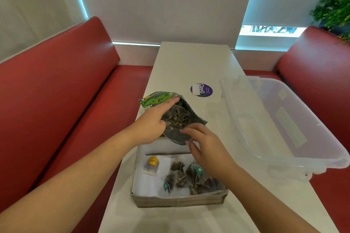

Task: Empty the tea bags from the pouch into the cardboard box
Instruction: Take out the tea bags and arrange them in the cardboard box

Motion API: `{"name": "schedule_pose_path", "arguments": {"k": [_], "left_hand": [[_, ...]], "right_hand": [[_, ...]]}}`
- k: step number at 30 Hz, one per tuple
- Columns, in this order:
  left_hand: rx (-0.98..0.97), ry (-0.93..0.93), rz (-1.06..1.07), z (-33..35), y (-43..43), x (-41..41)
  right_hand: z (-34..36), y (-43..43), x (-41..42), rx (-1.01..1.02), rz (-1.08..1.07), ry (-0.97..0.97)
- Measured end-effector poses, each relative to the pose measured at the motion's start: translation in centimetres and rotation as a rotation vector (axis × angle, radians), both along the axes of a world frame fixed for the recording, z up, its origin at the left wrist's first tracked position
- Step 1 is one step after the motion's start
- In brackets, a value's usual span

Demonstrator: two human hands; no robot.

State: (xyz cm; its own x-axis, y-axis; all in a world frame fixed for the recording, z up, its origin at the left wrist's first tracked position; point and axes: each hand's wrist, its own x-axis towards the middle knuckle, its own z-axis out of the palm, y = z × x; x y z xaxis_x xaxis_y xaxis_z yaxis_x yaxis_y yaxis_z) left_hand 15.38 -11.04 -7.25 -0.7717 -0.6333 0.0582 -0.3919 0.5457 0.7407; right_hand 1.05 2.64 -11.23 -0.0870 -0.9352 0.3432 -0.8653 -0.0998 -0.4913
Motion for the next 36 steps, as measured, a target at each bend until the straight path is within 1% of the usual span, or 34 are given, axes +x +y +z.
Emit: {"name": "schedule_pose_path", "arguments": {"k": [3, 5, 6, 9, 10, 12, 15, 17, 19, 20, 22, 23, 27, 30, 36], "left_hand": [[0.015, 0.003, 0.000, 0.2, -0.2, 0.0], [0.011, 0.000, -0.006, 0.3, -0.4, 0.0], [0.016, 0.000, -0.006, 0.4, -0.4, 0.0], [0.023, 0.008, 0.002, 0.7, -0.5, -0.1], [0.023, 0.012, 0.005, 0.7, -0.5, -0.2], [0.025, 0.023, 0.013, 0.7, -0.4, -0.5], [0.055, 0.038, 0.026, 0.6, -0.5, -0.8], [0.068, 0.048, 0.026, 0.8, -0.5, -0.9], [0.076, 0.055, 0.025, 0.9, -0.5, -0.9], [0.080, 0.056, 0.026, 1.0, -0.5, -0.8], [0.084, 0.056, 0.032, 1.1, -0.6, -0.7], [0.081, 0.055, 0.034, 1.1, -0.7, -0.7], [0.091, 0.048, 0.031, 1.1, -0.7, -0.5], [0.088, 0.044, 0.028, 1.0, -0.5, -0.4], [0.077, 0.030, 0.029, 0.8, -0.2, -0.3]], "right_hand": [[0.4, -4.2, 0.4, 0.035, 0.024, 0.035], [-0.3, -6.9, 0.2, 0.118, 0.022, 0.125], [-0.8, -8.2, 0.0, 0.185, 0.018, 0.191], [-1.8, -11.5, -0.5, 0.544, -0.049, 0.413], [-1.8, -12.3, -0.5, 0.630, -0.055, 0.470], [-2.0, -13.2, -0.5, 0.699, -0.045, 0.528], [-2.1, -13.1, -0.4, 0.576, -0.039, 0.590], [-2.3, -12.4, -0.4, 0.475, -0.010, 0.546], [-1.9, -11.4, 0.0, 0.442, -0.005, 0.546], [-1.7, -10.7, 0.2, 0.394, -0.022, 0.509], [-1.4, -9.4, 0.5, 0.227, -0.053, 0.377], [-1.2, -8.5, 0.7, 0.140, -0.049, 0.340], [0.0, -4.9, 0.9, -0.081, -0.039, 0.199], [1.2, -2.2, 0.9, -0.118, 0.004, 0.078], [2.1, 1.9, 0.4, -0.196, 0.010, -0.099]]}}
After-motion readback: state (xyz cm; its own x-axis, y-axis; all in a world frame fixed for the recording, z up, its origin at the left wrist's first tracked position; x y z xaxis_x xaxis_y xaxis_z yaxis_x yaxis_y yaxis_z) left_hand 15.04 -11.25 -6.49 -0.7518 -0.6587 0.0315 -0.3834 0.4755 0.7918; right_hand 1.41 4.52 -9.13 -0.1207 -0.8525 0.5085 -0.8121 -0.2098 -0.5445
